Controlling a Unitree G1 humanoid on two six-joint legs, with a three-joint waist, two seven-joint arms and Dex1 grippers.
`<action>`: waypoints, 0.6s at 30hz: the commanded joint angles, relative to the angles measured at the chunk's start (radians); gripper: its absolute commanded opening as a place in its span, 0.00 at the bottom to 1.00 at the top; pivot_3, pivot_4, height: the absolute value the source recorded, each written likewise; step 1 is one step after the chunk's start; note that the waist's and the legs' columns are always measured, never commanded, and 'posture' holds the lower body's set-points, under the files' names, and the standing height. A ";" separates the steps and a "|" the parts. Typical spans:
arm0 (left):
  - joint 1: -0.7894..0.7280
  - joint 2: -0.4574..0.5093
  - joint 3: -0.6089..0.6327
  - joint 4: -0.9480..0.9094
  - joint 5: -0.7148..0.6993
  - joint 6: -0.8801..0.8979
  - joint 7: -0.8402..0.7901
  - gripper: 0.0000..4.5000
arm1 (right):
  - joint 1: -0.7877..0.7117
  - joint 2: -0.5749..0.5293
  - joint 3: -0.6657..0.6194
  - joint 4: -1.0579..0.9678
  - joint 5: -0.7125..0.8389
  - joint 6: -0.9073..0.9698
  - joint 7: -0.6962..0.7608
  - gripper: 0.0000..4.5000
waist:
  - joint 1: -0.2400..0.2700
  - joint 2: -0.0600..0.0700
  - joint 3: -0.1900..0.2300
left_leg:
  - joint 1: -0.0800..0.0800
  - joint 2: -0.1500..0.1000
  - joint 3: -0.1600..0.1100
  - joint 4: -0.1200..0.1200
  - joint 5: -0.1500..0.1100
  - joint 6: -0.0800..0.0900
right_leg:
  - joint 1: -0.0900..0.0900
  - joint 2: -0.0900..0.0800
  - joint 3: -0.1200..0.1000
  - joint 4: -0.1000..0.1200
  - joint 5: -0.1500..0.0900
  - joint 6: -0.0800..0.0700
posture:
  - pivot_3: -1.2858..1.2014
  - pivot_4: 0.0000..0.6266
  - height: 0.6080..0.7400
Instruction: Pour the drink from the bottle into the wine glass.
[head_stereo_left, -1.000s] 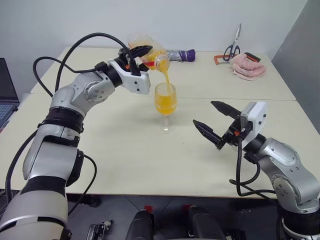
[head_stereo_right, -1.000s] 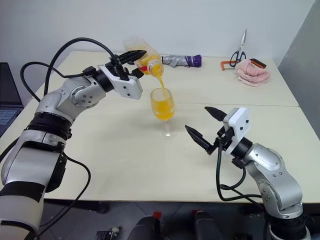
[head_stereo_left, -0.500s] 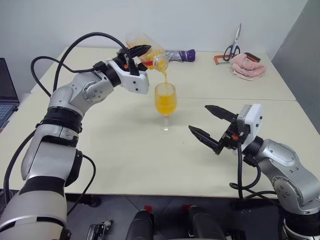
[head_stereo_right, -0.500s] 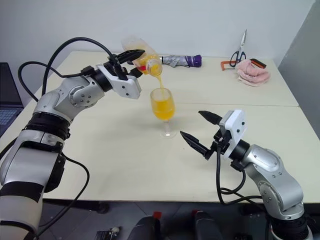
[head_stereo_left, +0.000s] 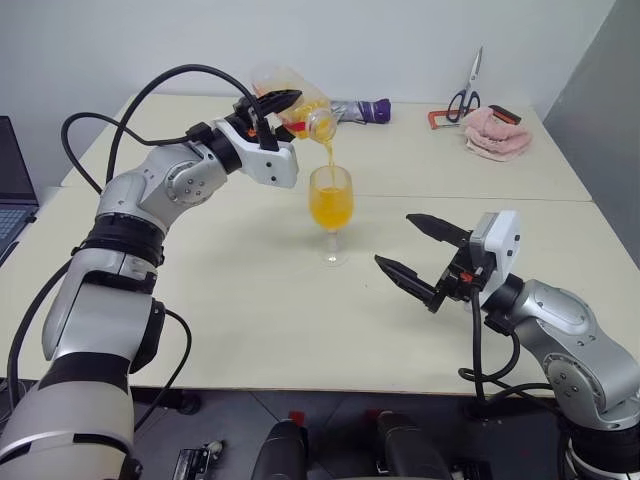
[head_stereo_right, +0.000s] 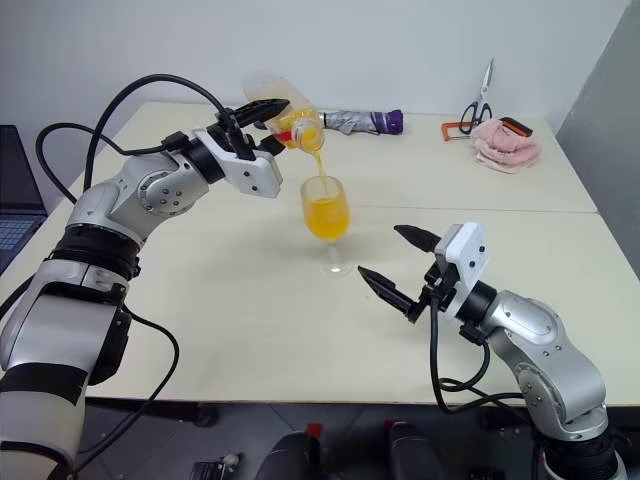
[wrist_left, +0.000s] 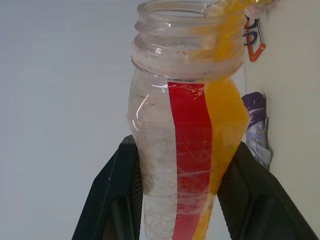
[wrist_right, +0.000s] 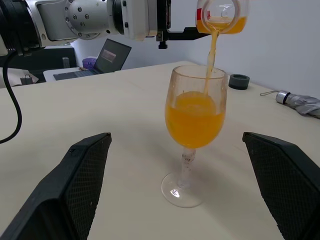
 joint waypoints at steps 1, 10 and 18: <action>-0.039 0.010 0.012 -0.018 -0.015 -0.002 0.016 0.37 | 0.003 -0.007 -0.009 -0.042 0.018 -0.009 0.007 1.00 | 0.000 0.000 0.000 | 0.000 0.000 0.000 0.000 0.000 0.000 | 0.000 0.000 0.000 0.000 0.000 0.000 | 0.52 0.24 1.00; -0.039 0.009 0.010 -0.016 -0.014 0.000 0.016 0.37 | 0.007 -0.008 -0.006 -0.043 0.019 -0.007 0.009 1.00 | 0.000 0.000 0.000 | 0.000 0.000 0.000 0.000 0.000 0.000 | 0.000 0.000 0.000 0.000 0.000 0.000 | 0.52 0.24 1.00; -0.035 -0.001 0.020 -0.009 -0.036 0.014 -0.001 0.37 | 0.007 -0.008 -0.004 -0.043 0.016 -0.009 0.009 1.00 | 0.000 0.000 0.000 | 0.000 0.000 0.000 0.000 0.000 0.000 | 0.000 0.000 0.000 0.000 0.000 0.000 | 0.52 0.24 1.00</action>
